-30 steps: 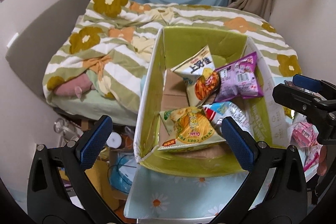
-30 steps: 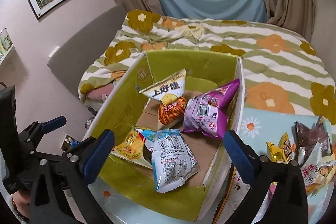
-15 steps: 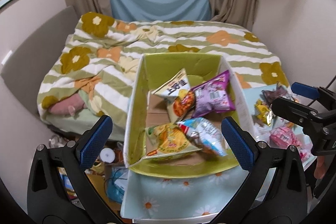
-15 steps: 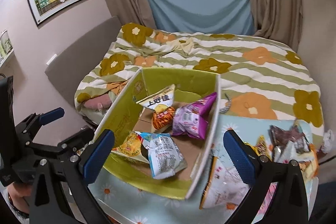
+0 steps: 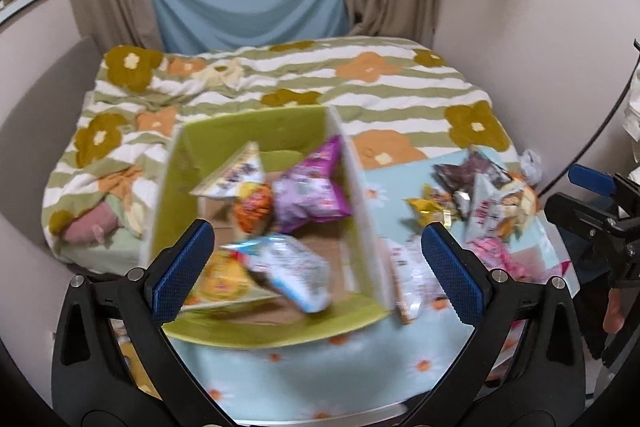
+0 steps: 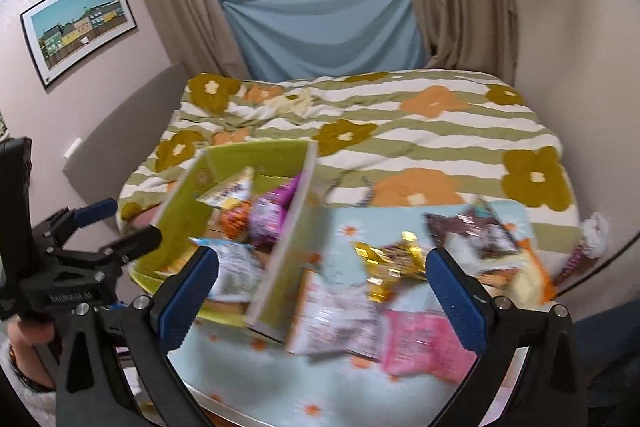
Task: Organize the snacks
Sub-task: 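Move both tools back over the table toward the pink bags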
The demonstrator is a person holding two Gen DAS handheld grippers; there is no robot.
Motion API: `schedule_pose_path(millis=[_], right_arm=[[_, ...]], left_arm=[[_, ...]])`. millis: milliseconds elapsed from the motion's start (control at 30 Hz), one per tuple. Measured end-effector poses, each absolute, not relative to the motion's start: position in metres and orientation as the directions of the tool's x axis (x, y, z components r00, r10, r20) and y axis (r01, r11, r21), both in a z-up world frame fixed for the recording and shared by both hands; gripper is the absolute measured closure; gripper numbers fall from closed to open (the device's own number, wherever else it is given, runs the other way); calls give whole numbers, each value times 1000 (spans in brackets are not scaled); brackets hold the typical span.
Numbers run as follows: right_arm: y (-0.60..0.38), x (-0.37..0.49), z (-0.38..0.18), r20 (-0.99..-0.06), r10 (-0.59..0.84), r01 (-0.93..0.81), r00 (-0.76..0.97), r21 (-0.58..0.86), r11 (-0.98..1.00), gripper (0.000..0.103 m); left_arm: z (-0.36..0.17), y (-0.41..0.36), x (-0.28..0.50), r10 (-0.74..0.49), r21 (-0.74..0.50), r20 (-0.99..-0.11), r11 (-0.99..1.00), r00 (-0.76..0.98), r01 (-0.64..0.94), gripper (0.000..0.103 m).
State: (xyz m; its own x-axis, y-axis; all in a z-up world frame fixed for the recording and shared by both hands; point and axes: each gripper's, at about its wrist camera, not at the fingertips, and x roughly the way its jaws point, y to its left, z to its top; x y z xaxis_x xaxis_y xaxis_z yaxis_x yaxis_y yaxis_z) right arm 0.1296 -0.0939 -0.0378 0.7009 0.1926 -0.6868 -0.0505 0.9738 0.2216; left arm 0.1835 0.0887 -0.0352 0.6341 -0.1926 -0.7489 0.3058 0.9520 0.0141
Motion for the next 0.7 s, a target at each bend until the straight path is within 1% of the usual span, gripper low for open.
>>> schedule_pose_path(millis=[100,300,500,700], right_arm=[[-135,114,-48,-708,167,-18,687,213,977,0],[-203,85,-71,-739,129,28,661,196,980,0],[-250,66,-106,-775,172,55,608,257,965,0],[-271,49,-140,-798,231,41,556,304,952,0]], left_arm=[[-48,47,181,-230,-21,-778,940,585,342,0],[-78,-34,171,-260,-40,-822,914,507,404,0],[-119,-91,160,-249,-52,-865,908,436,416,0],[-156,-124,159,-209,-36,-893,916,398,399,0]])
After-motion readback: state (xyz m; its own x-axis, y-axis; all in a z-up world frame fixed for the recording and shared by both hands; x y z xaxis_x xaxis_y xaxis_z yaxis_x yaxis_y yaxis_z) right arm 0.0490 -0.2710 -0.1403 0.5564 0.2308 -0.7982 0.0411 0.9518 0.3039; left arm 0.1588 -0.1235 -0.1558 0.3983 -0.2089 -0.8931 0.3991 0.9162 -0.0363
